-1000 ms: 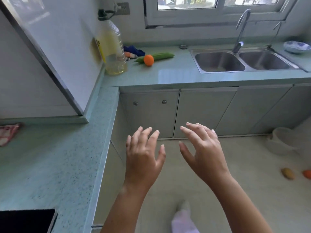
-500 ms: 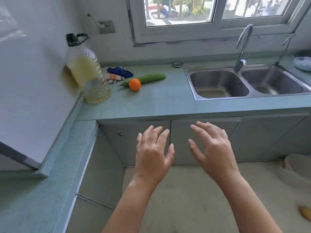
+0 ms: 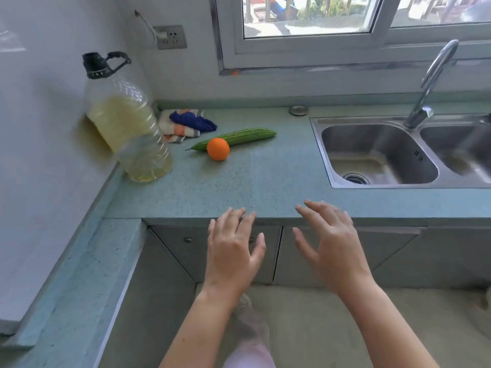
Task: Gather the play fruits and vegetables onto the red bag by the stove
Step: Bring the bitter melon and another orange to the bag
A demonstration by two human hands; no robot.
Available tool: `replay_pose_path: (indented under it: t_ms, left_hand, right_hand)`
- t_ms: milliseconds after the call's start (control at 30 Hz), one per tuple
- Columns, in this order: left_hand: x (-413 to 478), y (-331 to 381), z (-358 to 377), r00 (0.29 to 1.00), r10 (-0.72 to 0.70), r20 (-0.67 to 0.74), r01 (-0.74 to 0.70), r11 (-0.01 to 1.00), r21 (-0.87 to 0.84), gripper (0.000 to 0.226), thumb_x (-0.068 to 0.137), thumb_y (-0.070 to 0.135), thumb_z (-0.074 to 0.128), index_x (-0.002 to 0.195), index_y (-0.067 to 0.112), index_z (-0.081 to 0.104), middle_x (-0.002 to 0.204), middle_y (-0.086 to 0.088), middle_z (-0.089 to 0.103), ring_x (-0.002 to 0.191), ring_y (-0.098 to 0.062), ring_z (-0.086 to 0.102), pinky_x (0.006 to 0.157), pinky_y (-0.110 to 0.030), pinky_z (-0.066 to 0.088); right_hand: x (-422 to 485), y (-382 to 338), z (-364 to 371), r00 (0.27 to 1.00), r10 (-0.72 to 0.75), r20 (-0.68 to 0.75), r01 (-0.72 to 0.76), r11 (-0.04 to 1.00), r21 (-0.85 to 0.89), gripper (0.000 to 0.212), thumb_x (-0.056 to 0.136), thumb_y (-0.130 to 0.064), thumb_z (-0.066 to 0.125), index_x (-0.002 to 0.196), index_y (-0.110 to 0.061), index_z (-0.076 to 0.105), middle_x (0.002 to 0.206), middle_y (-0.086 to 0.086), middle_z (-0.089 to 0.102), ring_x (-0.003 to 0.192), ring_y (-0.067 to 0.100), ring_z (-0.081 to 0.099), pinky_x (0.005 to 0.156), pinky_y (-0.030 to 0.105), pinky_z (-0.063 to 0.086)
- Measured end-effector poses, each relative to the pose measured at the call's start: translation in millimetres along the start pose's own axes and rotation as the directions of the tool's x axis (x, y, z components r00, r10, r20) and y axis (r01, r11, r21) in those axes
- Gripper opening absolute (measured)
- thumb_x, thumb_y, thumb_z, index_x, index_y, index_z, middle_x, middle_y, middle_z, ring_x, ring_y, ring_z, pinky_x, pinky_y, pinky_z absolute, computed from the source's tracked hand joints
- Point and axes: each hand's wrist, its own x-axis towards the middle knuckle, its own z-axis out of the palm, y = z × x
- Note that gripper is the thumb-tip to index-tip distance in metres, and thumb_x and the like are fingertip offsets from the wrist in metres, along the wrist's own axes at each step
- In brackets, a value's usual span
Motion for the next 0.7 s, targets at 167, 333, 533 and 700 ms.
replay_pose_path:
  t_ms: [167,333,533,700]
  left_hand:
    - [81,-40,30,1.0,-0.02,-0.003,0.02,0.999,-0.031,0.045,0.082,0.035,0.044,0.114,0.008,0.061,0.116,-0.013,0.061,0.114,-0.034,0.052,0.094,-0.056,0.041]
    - [159,-91,49,0.998,-0.063,0.004,0.063,0.998,-0.021,0.046,0.082,0.035,0.043,0.116,0.008,0.059,0.119,-0.014,0.059,0.116,-0.034,0.051,0.095,-0.055,0.04]
    - [229,-147,71,0.993,-0.118,0.025,0.118,0.993,-0.013,0.05,0.082,0.038,0.042,0.118,0.008,0.058,0.123,-0.015,0.057,0.117,-0.035,0.049,0.097,-0.054,0.038]
    - [259,-183,92,0.984,-0.165,0.075,0.168,0.985,-0.034,0.051,0.081,0.041,0.044,0.117,0.008,0.059,0.122,-0.016,0.057,0.115,-0.037,0.05,0.095,-0.053,0.038]
  right_hand:
    - [79,19,49,1.0,-0.018,0.014,0.018,1.0,-0.022,0.037,0.078,-0.03,0.057,0.108,-0.01,0.064,0.109,0.011,0.064,0.102,0.032,0.055,0.081,0.061,0.046]
    - [163,23,105,0.992,-0.068,0.108,0.072,0.996,-0.042,0.038,0.078,-0.029,0.057,0.11,-0.01,0.063,0.11,0.011,0.064,0.103,0.034,0.058,0.084,0.061,0.045]
    - [240,27,168,0.981,-0.081,0.176,0.089,0.995,-0.039,0.037,0.076,-0.029,0.058,0.108,-0.011,0.064,0.109,0.009,0.065,0.102,0.032,0.059,0.087,0.059,0.044]
    - [275,42,211,0.961,-0.076,0.265,0.089,0.995,-0.036,0.04,0.077,-0.033,0.056,0.111,-0.013,0.062,0.111,0.007,0.064,0.104,0.031,0.058,0.085,0.057,0.045]
